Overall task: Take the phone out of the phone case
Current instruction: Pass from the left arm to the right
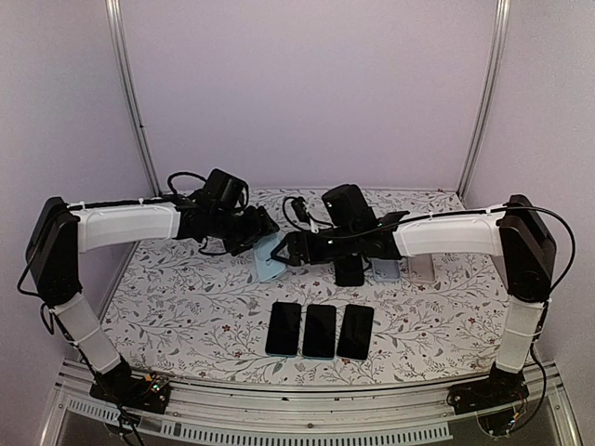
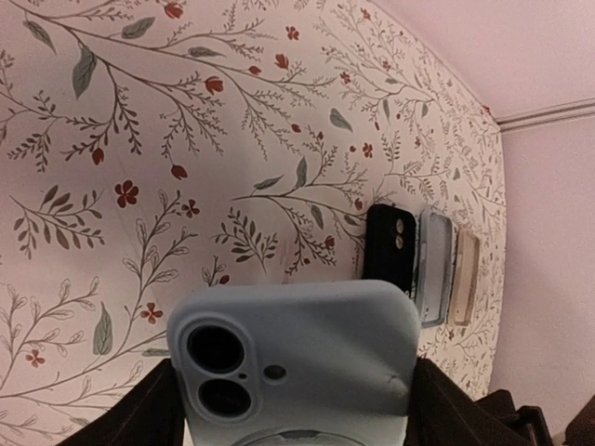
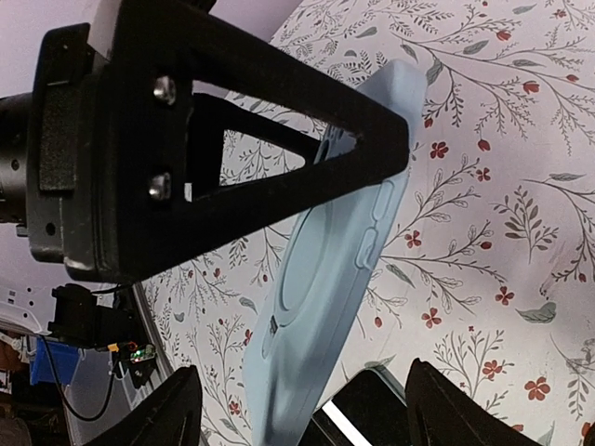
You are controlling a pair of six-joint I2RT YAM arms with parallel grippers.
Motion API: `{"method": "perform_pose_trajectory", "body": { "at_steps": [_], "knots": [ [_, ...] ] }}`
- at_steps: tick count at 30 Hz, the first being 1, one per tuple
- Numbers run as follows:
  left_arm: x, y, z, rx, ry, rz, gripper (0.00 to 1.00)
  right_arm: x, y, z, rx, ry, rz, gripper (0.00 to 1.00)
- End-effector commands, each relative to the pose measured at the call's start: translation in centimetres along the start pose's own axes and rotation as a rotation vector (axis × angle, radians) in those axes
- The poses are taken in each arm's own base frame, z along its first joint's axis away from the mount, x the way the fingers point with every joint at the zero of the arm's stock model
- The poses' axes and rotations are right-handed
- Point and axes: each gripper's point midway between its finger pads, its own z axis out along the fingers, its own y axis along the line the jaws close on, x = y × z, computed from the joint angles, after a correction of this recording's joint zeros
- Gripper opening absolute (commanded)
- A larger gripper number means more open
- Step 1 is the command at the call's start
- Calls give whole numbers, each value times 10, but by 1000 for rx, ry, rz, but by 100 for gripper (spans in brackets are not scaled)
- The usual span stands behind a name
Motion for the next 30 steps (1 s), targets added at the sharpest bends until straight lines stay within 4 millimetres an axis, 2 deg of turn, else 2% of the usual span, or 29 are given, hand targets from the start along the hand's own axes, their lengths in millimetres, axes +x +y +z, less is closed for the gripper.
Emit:
{"method": "perform_pose_trajectory", "body": {
  "at_steps": [1,12,19,22,25,30],
  "knots": [
    [-23,-51,-28,156,-102,-9,42,2,-1,8,21,15,5,76],
    [-22,-65,-35,201,-136,11,42,4,5,10,9,24,1,55],
    [-22,-71,-39,235,-154,28,46,0,6,8,21,8,-3,26],
    [-22,-71,-40,240,-153,37,53,-3,7,7,33,-3,-13,11],
    [-21,-73,-41,250,-152,42,63,-6,7,5,53,-12,-27,2],
    [-22,-80,-45,273,-148,64,85,-12,3,0,104,-39,-53,0]
  ]
}}
